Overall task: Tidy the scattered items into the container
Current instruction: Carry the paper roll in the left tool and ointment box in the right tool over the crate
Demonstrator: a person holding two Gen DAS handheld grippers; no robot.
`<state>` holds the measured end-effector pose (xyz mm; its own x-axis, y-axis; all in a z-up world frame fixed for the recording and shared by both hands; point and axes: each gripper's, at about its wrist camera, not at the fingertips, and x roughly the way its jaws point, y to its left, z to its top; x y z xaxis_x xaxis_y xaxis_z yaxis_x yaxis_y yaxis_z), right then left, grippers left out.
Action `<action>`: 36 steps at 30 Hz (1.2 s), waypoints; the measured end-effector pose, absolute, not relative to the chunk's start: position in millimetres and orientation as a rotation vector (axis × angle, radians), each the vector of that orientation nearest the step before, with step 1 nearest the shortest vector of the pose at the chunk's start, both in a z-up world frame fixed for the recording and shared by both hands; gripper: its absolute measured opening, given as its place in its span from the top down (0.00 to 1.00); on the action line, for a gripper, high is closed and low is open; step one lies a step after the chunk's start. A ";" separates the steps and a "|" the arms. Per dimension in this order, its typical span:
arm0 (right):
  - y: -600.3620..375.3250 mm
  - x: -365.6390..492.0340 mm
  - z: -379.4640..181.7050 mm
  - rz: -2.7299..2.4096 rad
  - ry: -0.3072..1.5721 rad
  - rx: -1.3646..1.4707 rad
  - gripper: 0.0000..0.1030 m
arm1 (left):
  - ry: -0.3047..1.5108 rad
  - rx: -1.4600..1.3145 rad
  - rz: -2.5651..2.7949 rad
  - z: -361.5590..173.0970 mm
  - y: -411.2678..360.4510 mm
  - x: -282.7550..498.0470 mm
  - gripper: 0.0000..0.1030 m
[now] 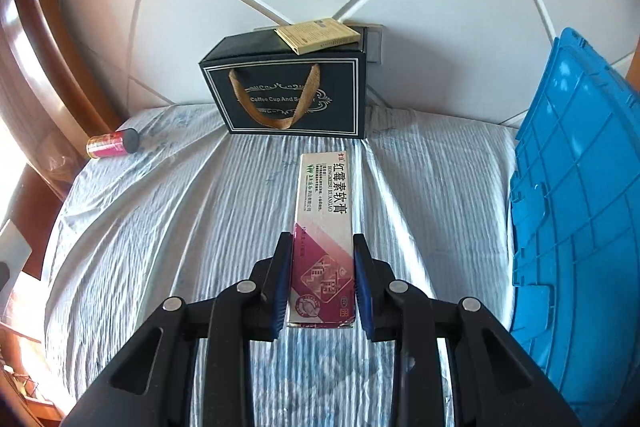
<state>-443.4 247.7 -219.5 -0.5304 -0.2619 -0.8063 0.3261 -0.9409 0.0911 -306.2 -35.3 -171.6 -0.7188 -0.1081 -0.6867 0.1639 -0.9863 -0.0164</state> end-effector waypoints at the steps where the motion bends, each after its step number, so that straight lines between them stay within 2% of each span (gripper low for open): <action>1: 249.3 -432.7 -208.0 -2.485 0.099 1.270 0.73 | 0.117 1.094 -2.794 -164.7 -33.7 -302.5 0.56; 9: 266.7 -356.6 -135.7 -2.444 0.080 1.102 0.73 | 0.113 1.025 -2.867 -114.3 -6.7 -274.3 0.57; 17: 307.8 -299.5 -88.3 -2.414 0.024 0.990 0.73 | 0.064 0.980 -2.916 -77.6 38.4 -252.5 0.57; 36: 463.0 -251.4 -38.2 -2.513 -0.096 0.877 0.73 | -0.043 0.884 -3.104 -29.8 217.0 -248.8 0.57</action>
<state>-251.4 463.0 -38.2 -0.6829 -0.4566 -0.5702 0.4118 -0.8854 0.2158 -248.8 217.0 -29.8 -0.8466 0.0751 -0.5270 -0.0899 -0.9960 0.0023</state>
